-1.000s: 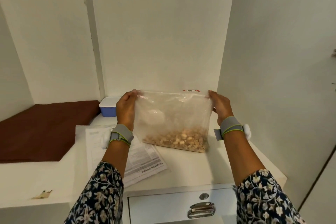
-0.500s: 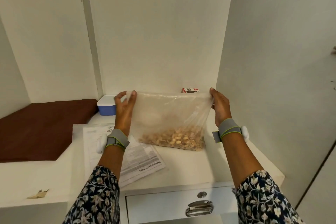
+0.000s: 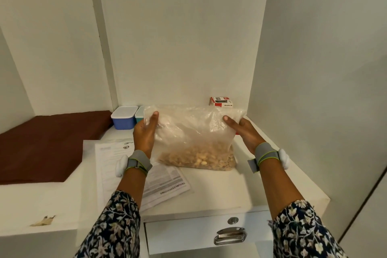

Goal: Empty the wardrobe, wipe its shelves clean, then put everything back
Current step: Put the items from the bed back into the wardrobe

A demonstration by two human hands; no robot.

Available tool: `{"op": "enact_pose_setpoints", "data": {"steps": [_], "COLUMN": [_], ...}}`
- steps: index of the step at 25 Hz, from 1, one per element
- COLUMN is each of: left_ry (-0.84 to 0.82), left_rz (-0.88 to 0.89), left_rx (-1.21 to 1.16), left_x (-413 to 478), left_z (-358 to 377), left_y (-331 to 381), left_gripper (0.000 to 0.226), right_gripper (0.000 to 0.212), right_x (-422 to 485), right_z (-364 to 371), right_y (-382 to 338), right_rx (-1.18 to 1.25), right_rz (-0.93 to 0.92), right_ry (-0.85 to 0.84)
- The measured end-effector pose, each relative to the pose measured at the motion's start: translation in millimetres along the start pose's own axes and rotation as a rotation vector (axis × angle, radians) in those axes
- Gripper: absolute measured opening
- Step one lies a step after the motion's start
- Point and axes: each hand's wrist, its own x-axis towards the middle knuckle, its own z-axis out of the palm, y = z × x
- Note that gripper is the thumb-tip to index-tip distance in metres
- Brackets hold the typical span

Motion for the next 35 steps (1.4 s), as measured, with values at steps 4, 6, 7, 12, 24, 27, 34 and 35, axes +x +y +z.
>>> {"op": "enact_pose_setpoints", "data": {"steps": [4,6,7,12,24,27,34,35], "left_ry": [0.003,0.007,0.026,0.147,-0.004,-0.145,-0.293,-0.282], "left_rz": [-0.078,-0.036,-0.036,-0.219,-0.496,-0.529,-0.462,-0.433], "left_rx": [0.155,0.244,0.25,0.329,0.484,0.393,0.768,0.808], "left_x": [-5.2,-3.9,-2.1,-1.4,4.5,1.7,-10.8,-11.8], "left_z": [-10.4,-12.1,-9.2,15.5,18.2,12.7,57.4,62.1], "left_y": [-16.9,-21.1,-19.6,-13.8,-29.6,-24.7,-45.2,-47.0], "left_gripper": [0.045,0.041,0.037,0.031,0.072,0.076,0.043,0.044], "right_gripper": [0.029,0.033,0.035,0.038,0.048,0.055,0.023,0.02], "right_x": [0.9,10.4,17.1,36.6,17.5,37.6,58.5,61.1], "right_z": [-4.9,-0.2,1.1,-1.7,-12.2,-20.2,-61.6,-64.6], "right_y": [21.5,25.4,24.4,27.2,60.5,54.7,39.4,44.3], "right_rx": [0.019,0.068,0.081,-0.136,-0.136,-0.289,-0.84,-0.878], "right_rz": [-0.015,-0.018,0.006,0.203,0.309,0.425,0.596,0.566], "right_ry": [0.166,0.301,0.381,0.615,0.351,0.385,0.273,0.275]}}
